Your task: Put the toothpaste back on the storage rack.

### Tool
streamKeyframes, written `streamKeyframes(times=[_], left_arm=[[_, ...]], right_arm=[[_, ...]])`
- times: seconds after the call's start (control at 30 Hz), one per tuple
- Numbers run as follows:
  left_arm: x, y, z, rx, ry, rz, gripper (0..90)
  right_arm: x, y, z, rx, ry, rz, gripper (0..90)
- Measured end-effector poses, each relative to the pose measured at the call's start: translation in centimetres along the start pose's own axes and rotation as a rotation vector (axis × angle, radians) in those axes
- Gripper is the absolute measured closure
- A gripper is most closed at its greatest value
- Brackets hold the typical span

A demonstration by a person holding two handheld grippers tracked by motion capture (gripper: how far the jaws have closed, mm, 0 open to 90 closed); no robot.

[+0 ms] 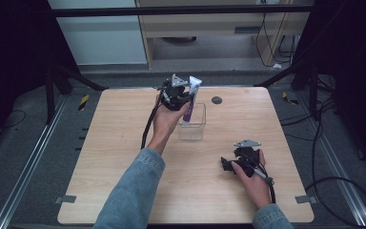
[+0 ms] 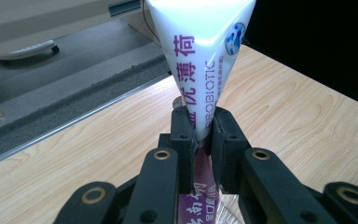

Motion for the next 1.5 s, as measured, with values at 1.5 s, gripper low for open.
streamKeyframes(times=[1.5], left_arm=[[-2.0, -3.2, -1.1, -0.042, -0.011, 0.058, 80.2]], right_arm=[[0.0, 0.0, 0.0, -0.002, -0.002, -0.001, 0.6]])
Point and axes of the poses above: each handheld gripper's, and its own axes: x roughly backward along the jaws, y roughly out of its top, z roughly to its left, the point moved 6 cm from there along -x, roughly forward along the jaws, and after that the axes turned 9 degrees about z, right-handed, at the moved point
